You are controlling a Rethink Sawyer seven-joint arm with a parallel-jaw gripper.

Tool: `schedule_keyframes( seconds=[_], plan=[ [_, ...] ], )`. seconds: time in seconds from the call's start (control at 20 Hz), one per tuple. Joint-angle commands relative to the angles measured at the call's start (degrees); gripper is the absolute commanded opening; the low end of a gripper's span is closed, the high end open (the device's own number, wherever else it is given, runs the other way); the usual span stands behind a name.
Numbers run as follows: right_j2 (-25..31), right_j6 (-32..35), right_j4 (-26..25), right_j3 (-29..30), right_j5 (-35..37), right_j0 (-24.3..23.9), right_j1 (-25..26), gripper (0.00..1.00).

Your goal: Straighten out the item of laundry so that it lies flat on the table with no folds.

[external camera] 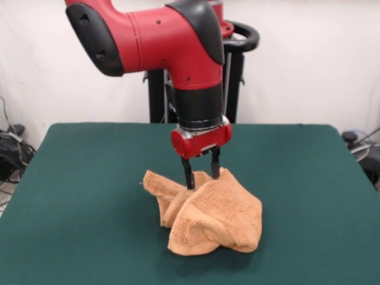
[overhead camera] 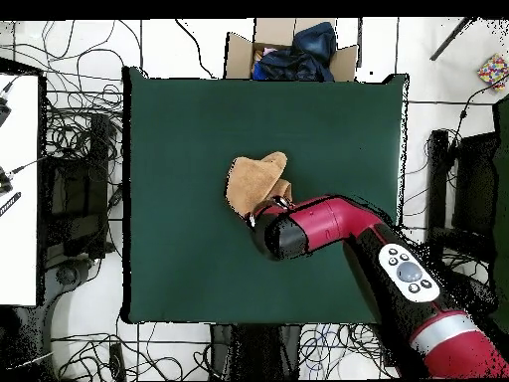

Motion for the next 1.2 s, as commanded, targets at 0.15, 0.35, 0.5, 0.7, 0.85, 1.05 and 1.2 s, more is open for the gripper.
schedule_keyframes(
  seconds=[0.15,0.35,0.5,0.7,0.85,1.05,1.2],
  plan=[
    [3.2,-8.0,2.5,3.3,8.4,-2.2,-5.7,1.0],
    [3.7,-8.5,2.9,3.4,9.4,-2.5,-6.3,1.0],
    [3.7,-8.6,2.7,3.0,9.7,-2.1,-6.1,1.0],
    [3.8,-7.8,2.4,3.8,9.3,-1.9,-6.2,1.0],
    [3.7,-6.2,2.1,5.3,8.0,-1.2,-7.2,1.0],
    [3.6,-5.6,1.7,7.3,6.7,-1.8,-6.9,1.0],
    [3.3,-4.4,1.7,9.0,5.7,-1.8,-7.4,1.0]
  ],
)
